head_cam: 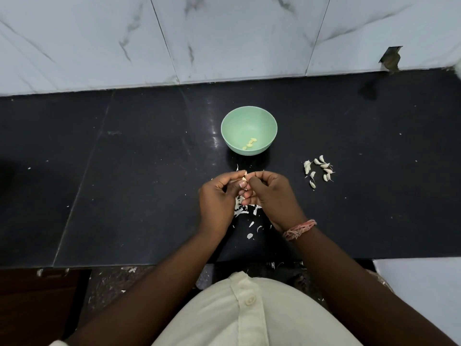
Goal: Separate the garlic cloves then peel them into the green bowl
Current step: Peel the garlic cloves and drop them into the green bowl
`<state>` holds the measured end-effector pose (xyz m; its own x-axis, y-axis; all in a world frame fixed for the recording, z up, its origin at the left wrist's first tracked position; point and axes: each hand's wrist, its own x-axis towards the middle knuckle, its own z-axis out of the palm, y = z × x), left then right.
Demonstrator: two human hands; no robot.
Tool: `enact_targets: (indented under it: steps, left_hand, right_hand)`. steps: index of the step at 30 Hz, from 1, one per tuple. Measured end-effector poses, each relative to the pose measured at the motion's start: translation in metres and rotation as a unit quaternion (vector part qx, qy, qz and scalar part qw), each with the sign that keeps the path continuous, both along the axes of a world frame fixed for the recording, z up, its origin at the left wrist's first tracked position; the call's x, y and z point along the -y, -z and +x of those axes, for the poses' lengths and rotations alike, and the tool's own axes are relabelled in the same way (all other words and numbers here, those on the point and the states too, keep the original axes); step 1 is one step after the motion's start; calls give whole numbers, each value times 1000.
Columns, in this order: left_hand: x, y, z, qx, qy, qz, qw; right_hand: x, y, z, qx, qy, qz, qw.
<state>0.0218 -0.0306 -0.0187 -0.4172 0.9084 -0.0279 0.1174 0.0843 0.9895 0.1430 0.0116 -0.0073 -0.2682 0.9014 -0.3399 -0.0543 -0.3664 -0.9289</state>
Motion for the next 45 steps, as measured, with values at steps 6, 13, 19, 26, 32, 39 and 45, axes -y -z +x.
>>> enact_targets:
  steps: [6,13,19,26,32,39,45]
  left_hand:
    - [1,-2,3,95,-15,17,995]
    - [3,9,0,398,-5,-26,917]
    - [5,8,2,467,-25,-45,883]
    - [9,8,3,436,-31,-46,898]
    - [11,7,8,372,-18,-40,927]
    - [14,2,5,275,-14,-41,961]
    - [18,-1,0,131,-11,-38,991]
  right_hand:
    - [1,-2,1,-14,-4,-9,1000]
    - [5,9,10,31,48,-4,998]
    - [7,10,17,137,50,101,984]
    - [12,6,10,222,47,191,955]
    - [13,3,6,228,33,210,950]
    - [15,-1,5,210,26,200,957]
    - [14,-5,6,160,32,131,978]
